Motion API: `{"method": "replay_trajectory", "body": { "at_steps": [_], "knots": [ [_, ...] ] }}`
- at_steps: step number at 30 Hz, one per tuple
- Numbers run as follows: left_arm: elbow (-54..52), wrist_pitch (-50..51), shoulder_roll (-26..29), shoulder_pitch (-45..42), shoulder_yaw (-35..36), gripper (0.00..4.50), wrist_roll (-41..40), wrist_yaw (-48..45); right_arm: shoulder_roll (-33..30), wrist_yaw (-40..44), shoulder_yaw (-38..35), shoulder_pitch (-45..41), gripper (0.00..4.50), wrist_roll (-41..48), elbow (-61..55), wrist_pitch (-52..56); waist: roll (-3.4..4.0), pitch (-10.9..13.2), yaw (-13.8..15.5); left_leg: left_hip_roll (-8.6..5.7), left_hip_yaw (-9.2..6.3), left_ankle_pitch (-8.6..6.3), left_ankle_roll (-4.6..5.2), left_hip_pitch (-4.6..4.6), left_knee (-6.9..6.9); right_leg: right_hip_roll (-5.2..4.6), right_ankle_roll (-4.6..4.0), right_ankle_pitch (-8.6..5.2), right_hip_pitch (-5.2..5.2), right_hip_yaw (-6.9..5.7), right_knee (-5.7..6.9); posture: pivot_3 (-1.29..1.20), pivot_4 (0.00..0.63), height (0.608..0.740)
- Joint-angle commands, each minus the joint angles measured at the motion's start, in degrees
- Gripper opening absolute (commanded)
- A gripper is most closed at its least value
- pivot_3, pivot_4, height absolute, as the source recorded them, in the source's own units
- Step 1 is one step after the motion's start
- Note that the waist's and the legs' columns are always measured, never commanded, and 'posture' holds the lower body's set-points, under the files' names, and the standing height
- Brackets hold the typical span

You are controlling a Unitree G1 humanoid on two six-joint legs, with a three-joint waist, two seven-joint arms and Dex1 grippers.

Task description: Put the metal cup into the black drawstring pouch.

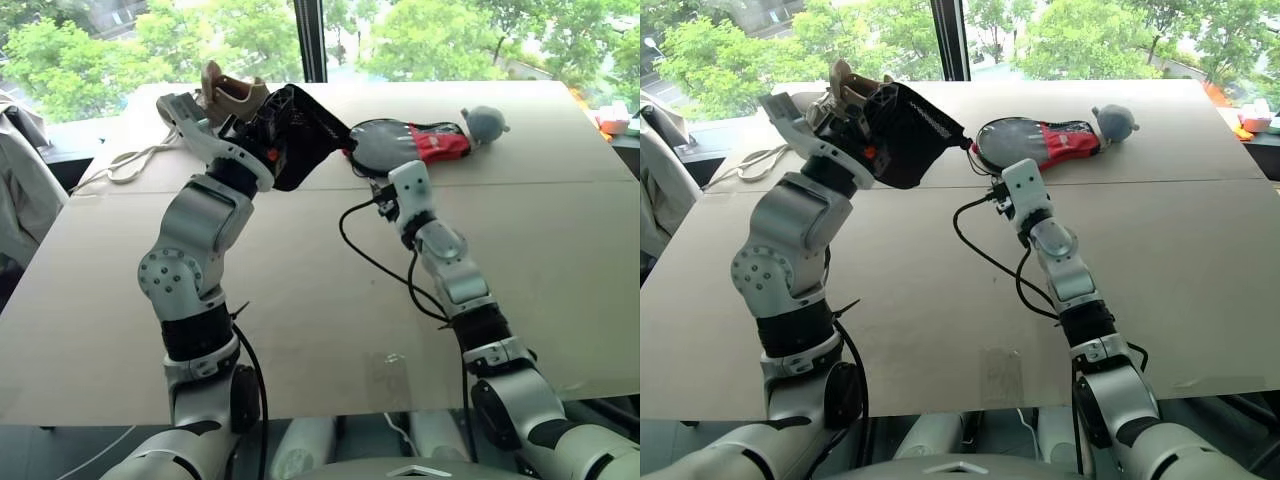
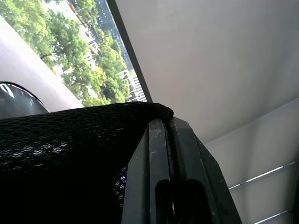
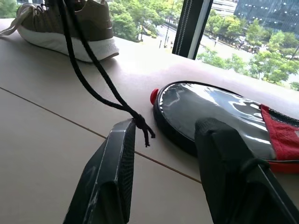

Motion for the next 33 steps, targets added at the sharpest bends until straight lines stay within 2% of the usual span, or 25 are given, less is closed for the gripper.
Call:
{"method": "replay_trajectory", "body": {
  "at_steps": [1, 11, 22, 33],
  "knots": [
    [-3.35, -0.81, 0.24, -0.02, -0.34, 0.00, -0.75, -0.81, -0.47, 0.24, 1.49, -1.27, 2.05, -1.66, -1.36, -2.11, 0.00, 0.00, -0.01, 0.00, 0.00, 0.00, 0.00, 0.00, 0.00, 0.00, 0.00, 0.00, 0.00, 0.00, 0.00, 0.00, 0.150, 0.736],
    [-4.31, -1.89, 0.27, 0.93, -0.96, 0.00, -1.09, -0.41, -0.49, 6.04, 6.58, -0.39, 2.05, -2.77, -2.91, -6.12, 0.00, 0.00, -0.04, 0.00, 0.01, 0.00, 0.00, 0.00, 0.00, 0.00, 0.00, 0.00, -0.01, 0.00, 0.00, 0.00, 0.150, 0.736],
    [-4.57, -2.49, 0.27, 1.36, -1.22, 0.00, -1.01, -0.45, -3.89, 15.35, 11.34, 1.20, 2.05, -3.18, -4.83, -10.67, 0.00, 0.00, -0.01, 0.00, 0.00, 0.00, 0.00, 0.00, 0.01, 0.00, 0.00, 0.00, 0.00, 0.00, 0.00, 0.00, 0.150, 0.736],
    [-4.56, -2.78, 0.30, 1.12, -1.55, 0.00, -1.51, -0.37, 0.22, 10.88, 4.39, 1.08, 2.05, 2.34, -4.62, -2.63, 0.00, 0.00, 0.21, 0.00, -0.01, 0.00, 0.00, 0.00, 0.01, 0.01, 0.00, 0.00, 0.00, 0.00, 0.00, 0.00, 0.150, 0.736]
  ]
}}
